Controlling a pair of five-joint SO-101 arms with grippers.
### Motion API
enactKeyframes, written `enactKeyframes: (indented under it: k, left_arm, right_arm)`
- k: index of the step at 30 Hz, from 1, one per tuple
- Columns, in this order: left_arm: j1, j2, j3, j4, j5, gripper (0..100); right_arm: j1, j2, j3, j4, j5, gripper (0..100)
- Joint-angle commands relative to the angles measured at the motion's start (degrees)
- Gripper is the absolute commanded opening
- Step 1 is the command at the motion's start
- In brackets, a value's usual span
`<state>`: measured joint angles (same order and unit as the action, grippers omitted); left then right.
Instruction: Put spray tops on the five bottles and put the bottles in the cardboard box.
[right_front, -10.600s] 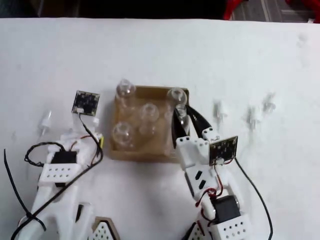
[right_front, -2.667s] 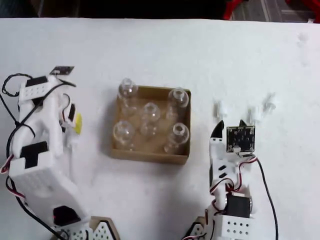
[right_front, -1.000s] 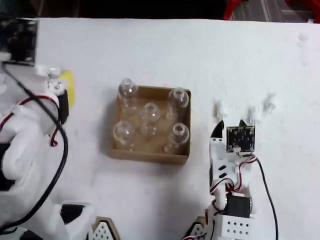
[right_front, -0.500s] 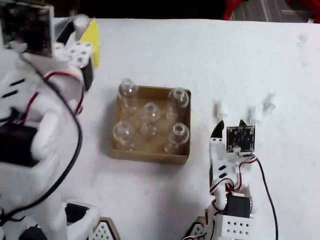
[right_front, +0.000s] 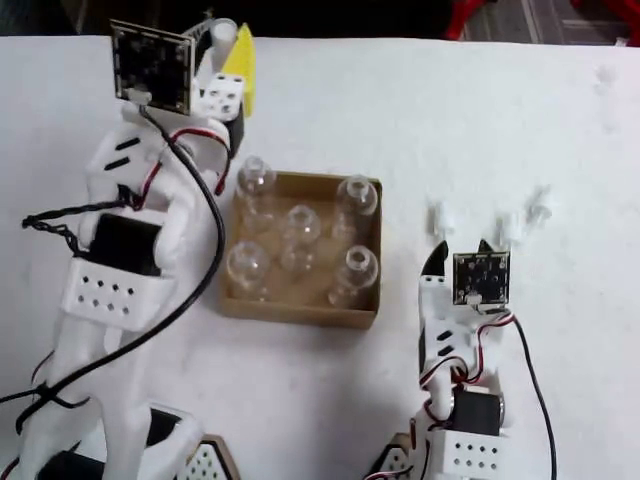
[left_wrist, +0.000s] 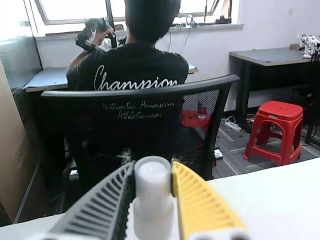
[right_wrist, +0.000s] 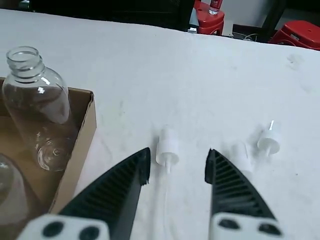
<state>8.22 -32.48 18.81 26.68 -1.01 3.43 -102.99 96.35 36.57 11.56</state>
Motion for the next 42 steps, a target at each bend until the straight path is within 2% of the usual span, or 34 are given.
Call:
enactKeyframes:
  k: [1,7,10,15,20,29,31,35,42]
  left_arm:
    - [0.75,-0.40,2.99,-5.19,0.35,2]
    - [0.75,-0.40,11.87,-16.97,0.35,2]
    - [0.84,-0.92,14.51,-19.34,0.26,2]
    - [0.75,-1.01,15.21,-18.99,-3.08,2]
    - [0.84,-1.45,14.59,-17.23,-2.81,2]
    - [1.54,-11.03,15.12,-16.44,-3.08,2]
    - [1.54,-11.74,14.86,-13.71,-2.90,2]
    - [1.54,-11.30,15.21,-8.88,-2.81,2]
    - [1.54,-7.60,15.21,-8.97,-2.73,2]
  right_arm:
    - [0.04,-0.22,0.53,-0.40,0.62,15.9]
    - [0.04,-0.22,0.53,-0.40,0.62,15.9]
    - [0.04,-0.22,0.53,-0.40,0.62,15.9]
    - [0.04,-0.22,0.53,-0.40,0.62,15.9]
    - [0.04,-0.22,0.53,-0.40,0.62,15.9]
    - [0.04,-0.22,0.53,-0.40,0.62,15.9]
    - [0.04,-0.22,0.53,-0.40,0.62,15.9]
    - [0.04,-0.22,0.53,-0.40,0.62,15.9]
    - [0.04,-0.22,0.53,-0.40,0.62,15.9]
